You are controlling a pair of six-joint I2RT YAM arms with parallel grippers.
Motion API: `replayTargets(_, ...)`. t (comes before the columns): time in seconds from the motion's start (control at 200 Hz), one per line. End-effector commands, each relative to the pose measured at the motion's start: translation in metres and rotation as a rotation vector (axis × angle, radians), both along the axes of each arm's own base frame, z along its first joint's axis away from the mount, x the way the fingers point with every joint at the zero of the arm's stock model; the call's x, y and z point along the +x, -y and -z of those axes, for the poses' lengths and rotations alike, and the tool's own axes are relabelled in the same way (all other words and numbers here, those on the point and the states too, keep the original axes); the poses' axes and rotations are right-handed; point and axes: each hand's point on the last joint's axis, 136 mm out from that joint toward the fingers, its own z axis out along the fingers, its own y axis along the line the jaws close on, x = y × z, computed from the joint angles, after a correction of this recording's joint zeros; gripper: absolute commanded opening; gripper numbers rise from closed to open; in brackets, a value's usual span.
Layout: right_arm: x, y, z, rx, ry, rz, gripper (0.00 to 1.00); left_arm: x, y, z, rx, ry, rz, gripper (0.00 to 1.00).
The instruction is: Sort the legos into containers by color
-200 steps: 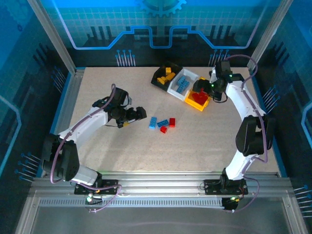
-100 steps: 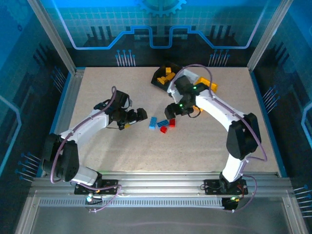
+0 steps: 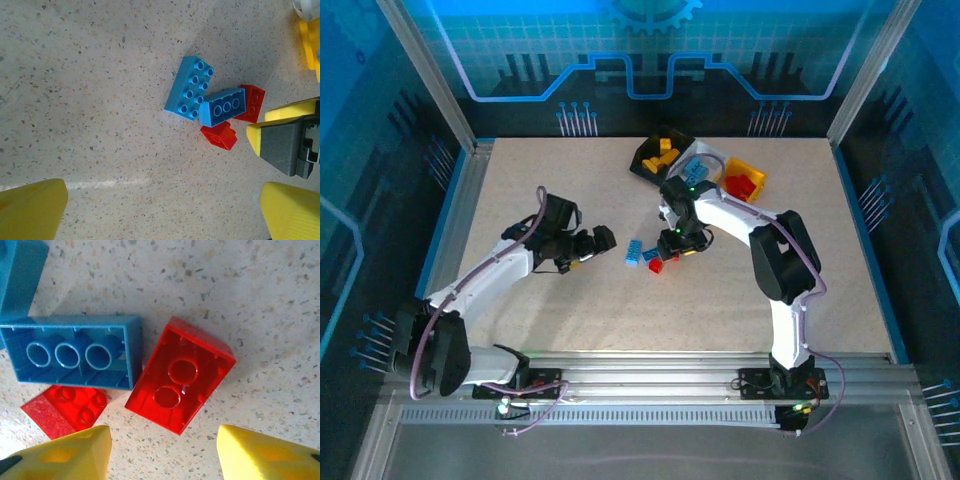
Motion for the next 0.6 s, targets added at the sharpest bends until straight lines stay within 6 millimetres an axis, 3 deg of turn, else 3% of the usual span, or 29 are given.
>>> replayTargets(0.0,0.003,-0.006,0.003,0.006,-0.020,0.047,0.58,-0.006,-0.003,-0.002,0.022,0.001,0.001,0.99)
replayTargets(0.305,0.008,0.008,0.026,-0.063,-0.050,0.097,0.58,-0.005,-0.001,-0.002,0.030,-0.009,0.025,0.99)
replayTargets(0.46,0.014,0.027,0.025,-0.101,-0.025,0.139,0.54,-0.003,0.000,0.000,0.022,-0.007,0.022,0.99)
replayTargets(0.595,0.019,0.032,0.023,-0.110,-0.008,0.142,0.52,-0.002,0.001,0.002,0.019,-0.013,0.022,0.99)
